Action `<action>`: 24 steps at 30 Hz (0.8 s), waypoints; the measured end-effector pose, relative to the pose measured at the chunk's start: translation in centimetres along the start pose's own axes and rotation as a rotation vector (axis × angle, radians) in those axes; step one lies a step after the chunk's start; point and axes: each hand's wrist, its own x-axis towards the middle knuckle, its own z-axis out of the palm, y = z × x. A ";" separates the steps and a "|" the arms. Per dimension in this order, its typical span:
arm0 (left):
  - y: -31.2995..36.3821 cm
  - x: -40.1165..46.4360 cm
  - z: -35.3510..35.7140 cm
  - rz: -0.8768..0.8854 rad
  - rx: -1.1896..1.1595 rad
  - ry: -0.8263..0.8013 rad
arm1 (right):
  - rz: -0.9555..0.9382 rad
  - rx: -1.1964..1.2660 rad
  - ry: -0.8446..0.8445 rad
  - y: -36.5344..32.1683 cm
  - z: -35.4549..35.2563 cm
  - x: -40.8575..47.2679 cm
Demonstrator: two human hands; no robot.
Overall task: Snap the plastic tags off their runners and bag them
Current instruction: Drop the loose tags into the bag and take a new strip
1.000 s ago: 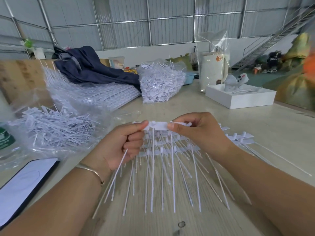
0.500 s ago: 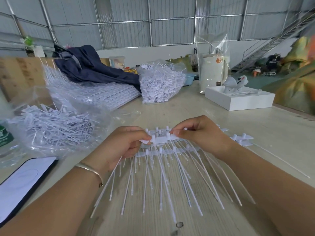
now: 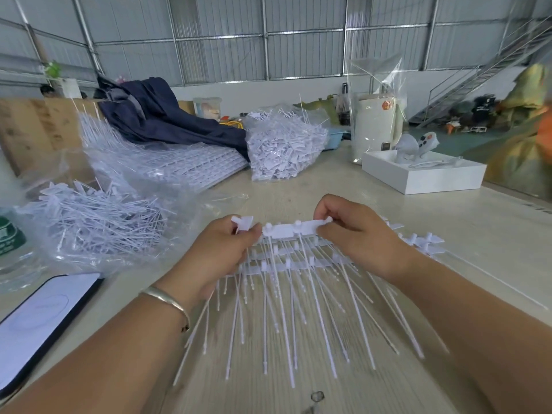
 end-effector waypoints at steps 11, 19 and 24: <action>0.7 -0.5 0.3 -0.049 -0.128 -0.175 | -0.232 -0.488 0.005 -0.3 1.1 0.0; 0.5 0.1 -0.2 -0.067 -0.333 -0.139 | -0.002 -0.246 0.124 0.7 0.3 0.2; 0.4 0.2 -0.2 -0.067 -0.377 -0.145 | 0.023 -0.022 0.097 0.3 0.4 0.3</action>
